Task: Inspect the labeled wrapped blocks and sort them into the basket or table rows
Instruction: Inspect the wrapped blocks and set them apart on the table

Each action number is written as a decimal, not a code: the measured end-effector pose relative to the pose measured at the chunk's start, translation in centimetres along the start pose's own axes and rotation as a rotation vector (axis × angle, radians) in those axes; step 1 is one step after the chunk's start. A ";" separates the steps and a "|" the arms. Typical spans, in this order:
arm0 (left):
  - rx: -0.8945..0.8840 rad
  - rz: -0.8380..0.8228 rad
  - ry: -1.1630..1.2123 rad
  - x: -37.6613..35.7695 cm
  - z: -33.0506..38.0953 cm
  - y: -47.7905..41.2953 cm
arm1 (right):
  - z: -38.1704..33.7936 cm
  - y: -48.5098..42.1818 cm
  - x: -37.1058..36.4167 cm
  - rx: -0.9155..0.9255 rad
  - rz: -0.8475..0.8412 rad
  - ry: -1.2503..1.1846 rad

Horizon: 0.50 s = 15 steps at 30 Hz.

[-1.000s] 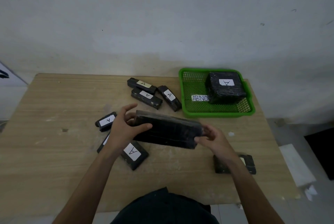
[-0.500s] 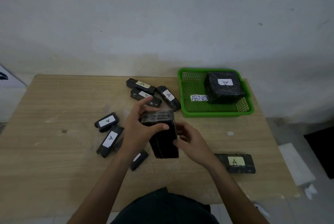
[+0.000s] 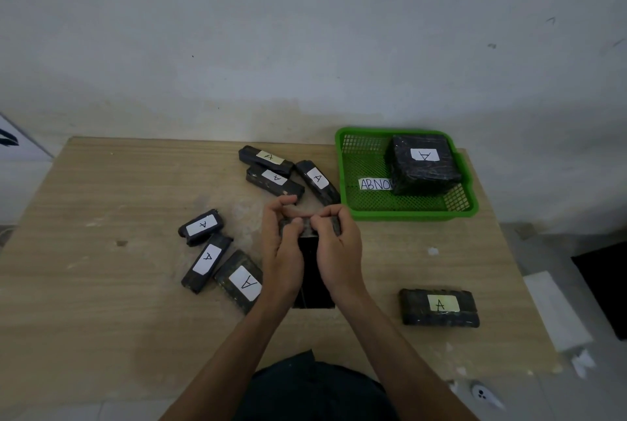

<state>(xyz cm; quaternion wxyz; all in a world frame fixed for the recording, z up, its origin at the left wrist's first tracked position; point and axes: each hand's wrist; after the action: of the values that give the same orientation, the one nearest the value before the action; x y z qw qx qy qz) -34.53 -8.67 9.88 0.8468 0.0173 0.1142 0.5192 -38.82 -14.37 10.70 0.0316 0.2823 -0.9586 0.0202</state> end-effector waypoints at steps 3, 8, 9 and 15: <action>0.007 -0.020 0.060 0.2 0.3 0.0 | 0.2 0.1 0.0 -0.023 -0.037 -0.124; 0.021 -0.037 0.075 0.5 0.5 -0.3 | 0.1 0.2 0.1 0.045 -0.062 -0.121; 0.030 -0.043 0.086 0.6 0.6 -0.3 | 0.1 0.2 0.1 0.041 -0.060 -0.137; 0.035 -0.167 0.057 0.8 1.2 0.2 | 0.3 -0.6 0.5 0.059 0.015 -0.098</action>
<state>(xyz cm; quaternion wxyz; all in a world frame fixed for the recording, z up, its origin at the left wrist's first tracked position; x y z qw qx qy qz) -34.06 -7.81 10.97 0.8832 0.0075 0.1485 0.4449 -38.91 -15.21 10.48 -0.0240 0.2768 -0.9600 0.0347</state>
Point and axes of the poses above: each hand's wrist, its own y-axis away from the middle knuckle, its own x-axis out of the back of the hand, z = x × y, and after that the axes turned 8 degrees about x, right-handed
